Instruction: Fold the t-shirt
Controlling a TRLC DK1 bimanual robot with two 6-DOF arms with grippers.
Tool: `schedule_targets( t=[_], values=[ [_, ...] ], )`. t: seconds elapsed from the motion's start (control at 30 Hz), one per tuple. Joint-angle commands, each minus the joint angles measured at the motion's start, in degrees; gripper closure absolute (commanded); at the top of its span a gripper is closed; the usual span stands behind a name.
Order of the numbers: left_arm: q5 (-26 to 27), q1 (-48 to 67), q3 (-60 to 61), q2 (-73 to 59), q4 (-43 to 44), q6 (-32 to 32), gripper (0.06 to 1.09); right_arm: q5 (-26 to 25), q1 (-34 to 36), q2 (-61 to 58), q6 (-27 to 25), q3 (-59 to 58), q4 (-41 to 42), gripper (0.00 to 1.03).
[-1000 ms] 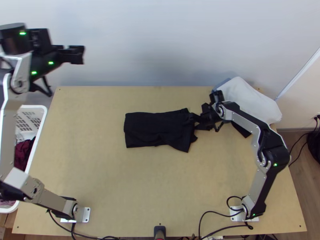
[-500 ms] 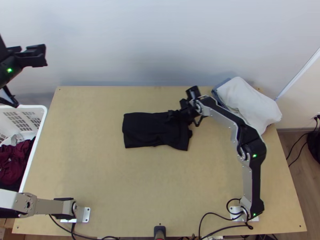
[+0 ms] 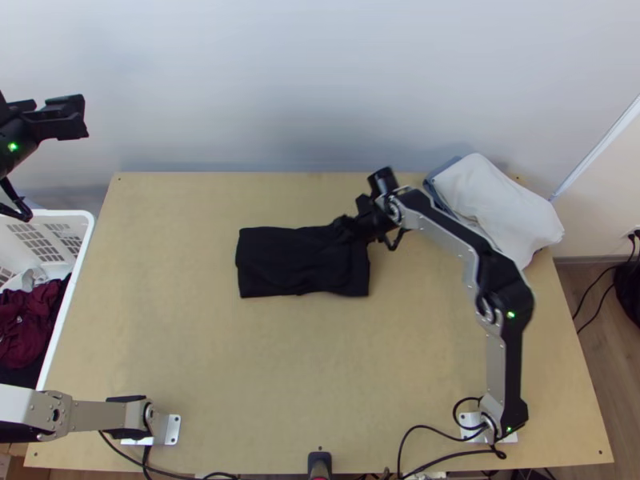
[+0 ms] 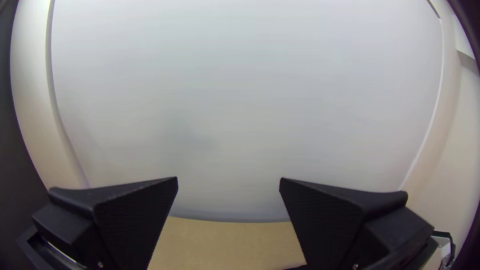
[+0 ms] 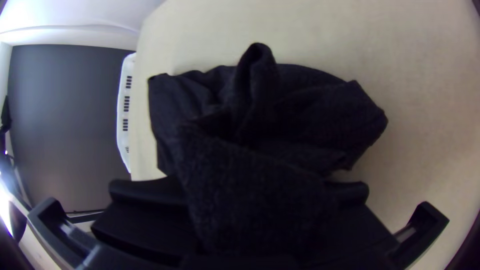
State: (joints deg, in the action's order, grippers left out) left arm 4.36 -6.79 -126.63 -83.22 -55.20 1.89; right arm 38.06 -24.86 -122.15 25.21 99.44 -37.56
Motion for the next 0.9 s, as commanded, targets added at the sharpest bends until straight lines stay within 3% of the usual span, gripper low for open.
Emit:
schedule_targets(
  t=[0.0, 0.37, 0.47, 0.67, 0.87],
  values=[
    [-0.4, -0.6, 0.6, 1.7, -0.1, 0.1, 0.1, 2.4, 2.7, 9.9, 2.7, 2.3, -0.1, 1.0],
    [-0.3, -1.9, 1.2, 1.7, 0.0, 0.1, 0.1, 2.8, 14.3, 21.8, 9.8, 9.2, 3.9, 1.0],
    [-0.4, -2.1, 1.6, 1.7, 0.0, 0.1, 0.1, 3.1, 19.1, 21.4, 12.2, 13.0, 5.0, 1.0],
    [-0.3, -2.1, 1.9, 1.9, -0.1, 0.1, 0.1, 2.9, 29.3, 18.5, 23.0, 18.5, 12.8, 1.0],
    [-0.3, -2.1, 1.9, 2.0, 0.2, 0.0, 0.1, 1.3, 35.2, 12.1, 28.6, 26.4, 12.9, 1.0]
  ],
)
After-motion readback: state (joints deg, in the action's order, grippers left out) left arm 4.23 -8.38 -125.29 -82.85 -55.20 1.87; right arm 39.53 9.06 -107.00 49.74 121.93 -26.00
